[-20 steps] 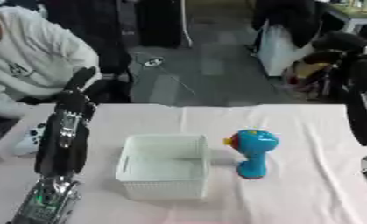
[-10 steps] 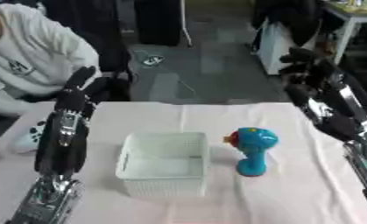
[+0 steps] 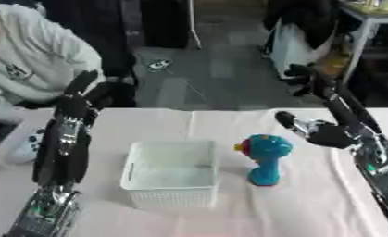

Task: Pick up objects on the table and place them in the box.

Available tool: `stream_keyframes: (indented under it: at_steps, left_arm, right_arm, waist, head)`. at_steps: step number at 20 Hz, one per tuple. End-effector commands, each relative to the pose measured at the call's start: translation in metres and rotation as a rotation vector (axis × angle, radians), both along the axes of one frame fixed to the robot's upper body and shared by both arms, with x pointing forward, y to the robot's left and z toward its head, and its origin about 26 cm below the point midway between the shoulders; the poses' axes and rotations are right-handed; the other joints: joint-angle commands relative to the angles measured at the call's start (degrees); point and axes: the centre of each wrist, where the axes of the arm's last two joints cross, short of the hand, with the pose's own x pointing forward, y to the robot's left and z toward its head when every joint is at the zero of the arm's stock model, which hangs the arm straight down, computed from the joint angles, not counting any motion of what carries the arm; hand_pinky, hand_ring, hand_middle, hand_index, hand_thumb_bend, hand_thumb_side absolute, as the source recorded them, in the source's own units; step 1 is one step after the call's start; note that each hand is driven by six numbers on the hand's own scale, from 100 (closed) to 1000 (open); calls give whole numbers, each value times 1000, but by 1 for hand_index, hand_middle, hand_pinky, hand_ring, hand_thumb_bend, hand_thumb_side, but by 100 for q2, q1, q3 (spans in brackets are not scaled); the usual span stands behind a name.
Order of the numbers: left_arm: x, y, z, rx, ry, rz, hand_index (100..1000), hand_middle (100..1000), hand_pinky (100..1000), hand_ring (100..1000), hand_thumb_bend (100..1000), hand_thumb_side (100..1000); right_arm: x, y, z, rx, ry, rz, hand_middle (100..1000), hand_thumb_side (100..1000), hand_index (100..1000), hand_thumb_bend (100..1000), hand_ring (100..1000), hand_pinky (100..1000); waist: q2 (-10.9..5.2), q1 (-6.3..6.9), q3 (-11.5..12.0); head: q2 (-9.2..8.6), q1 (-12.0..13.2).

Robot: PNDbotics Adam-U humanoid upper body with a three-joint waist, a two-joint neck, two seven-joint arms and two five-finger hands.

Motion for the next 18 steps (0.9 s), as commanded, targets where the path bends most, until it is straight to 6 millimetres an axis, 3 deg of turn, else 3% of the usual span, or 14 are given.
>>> stream_keyframes:
  at_steps: [1, 9, 12, 13, 14, 15, 16, 18]
  left_arm:
    - [-1, 2, 8, 21, -23, -4, 985, 957, 857, 911, 298, 845]
    - [-1, 2, 7, 21, -22, -5, 984, 957, 857, 912, 298, 845]
    - [-1, 2, 7, 20, -22, -6, 984, 957, 857, 912, 298, 844]
    - [-1, 2, 7, 20, -21, -6, 984, 957, 857, 912, 298, 844]
    - [-1, 2, 7, 20, -21, -5, 984, 957, 857, 912, 298, 845]
    - [-1, 2, 7, 20, -20, -5, 984, 957, 857, 912, 298, 845]
    - [-1, 2, 7, 20, -20, -5, 984, 957, 857, 912, 298, 845]
    - [-1, 2, 7, 20, -19, -5, 984, 957, 857, 912, 298, 845]
  right_arm:
    - [6, -4, 9, -25, -35, -23, 877, 574, 980, 609, 861, 771]
    - [16, -11, -1, -61, 3, -52, 894, 572, 999, 623, 880, 796]
    - [21, -16, -2, -94, 23, -52, 895, 575, 1000, 666, 891, 812]
    - [23, -18, -3, -104, 30, -47, 893, 569, 1000, 594, 892, 813]
    - [24, -20, -3, -117, 42, -44, 897, 559, 1000, 715, 897, 817]
    - [27, -22, -4, -131, 57, -39, 897, 562, 1000, 706, 896, 816]
    - [29, -24, -4, -145, 69, -34, 896, 553, 1000, 778, 901, 823]
    - [32, -28, -4, -172, 92, -22, 898, 562, 1000, 812, 905, 826]
  waist:
    - [-71, -1, 2]
    - [-70, 1, 10]
    - [-71, 0, 16]
    - [-72, 0, 17]
    - [-72, -2, 17]
    - [-73, -3, 17]
    - [-74, -3, 16]
    - [-73, -3, 16]
  head:
    - [17, -53]
    - [-8, -54]
    - [-12, -70]
    - [-12, -73]
    - [-9, -76]
    - [-6, -78]
    - [-5, -80]
    - [-3, -80]
